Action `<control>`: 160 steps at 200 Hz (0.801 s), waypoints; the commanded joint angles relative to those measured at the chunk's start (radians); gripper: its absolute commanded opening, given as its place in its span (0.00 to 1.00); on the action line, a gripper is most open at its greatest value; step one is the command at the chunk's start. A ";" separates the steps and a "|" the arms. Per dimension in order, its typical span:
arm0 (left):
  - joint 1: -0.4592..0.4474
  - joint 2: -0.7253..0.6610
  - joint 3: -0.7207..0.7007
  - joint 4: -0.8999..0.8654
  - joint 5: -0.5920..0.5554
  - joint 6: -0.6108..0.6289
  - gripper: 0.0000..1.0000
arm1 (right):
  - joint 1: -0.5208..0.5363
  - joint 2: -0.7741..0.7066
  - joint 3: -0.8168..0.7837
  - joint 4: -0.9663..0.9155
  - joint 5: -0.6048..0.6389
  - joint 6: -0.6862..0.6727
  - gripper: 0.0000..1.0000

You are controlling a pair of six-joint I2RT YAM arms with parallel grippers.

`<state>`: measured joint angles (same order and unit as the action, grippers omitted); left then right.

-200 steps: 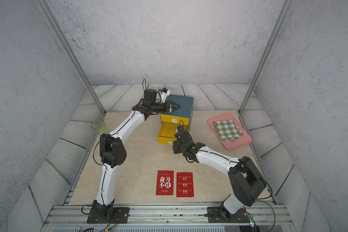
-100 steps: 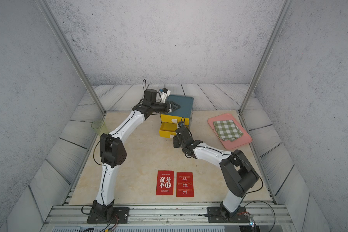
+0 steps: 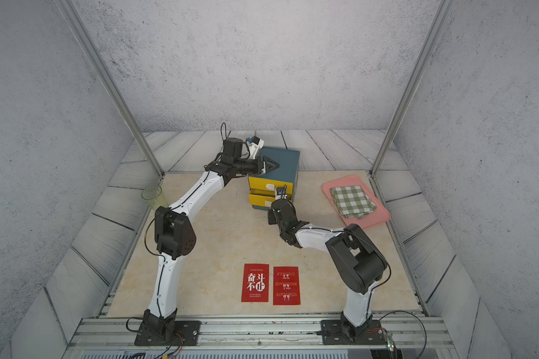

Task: Take the postcards out of the drawer
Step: Close the drawer of the storage box.

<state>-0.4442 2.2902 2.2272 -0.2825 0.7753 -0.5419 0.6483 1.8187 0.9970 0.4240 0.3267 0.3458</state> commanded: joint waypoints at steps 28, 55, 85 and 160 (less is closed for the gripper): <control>0.006 0.021 -0.039 -0.032 0.024 0.007 0.60 | -0.004 0.090 0.011 0.178 0.077 -0.052 0.24; 0.006 0.023 -0.040 -0.030 0.027 0.002 0.60 | -0.004 0.109 0.016 0.206 0.123 -0.054 0.23; 0.006 0.024 -0.050 -0.031 0.028 0.000 0.60 | -0.003 0.132 0.029 0.246 0.143 -0.063 0.23; 0.006 0.010 -0.068 -0.012 0.016 -0.012 0.63 | -0.005 0.134 0.049 0.201 0.104 -0.056 0.25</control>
<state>-0.4423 2.2894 2.2032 -0.2428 0.7979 -0.5426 0.6491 1.9526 1.0267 0.6464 0.4435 0.2779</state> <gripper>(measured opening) 0.623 0.235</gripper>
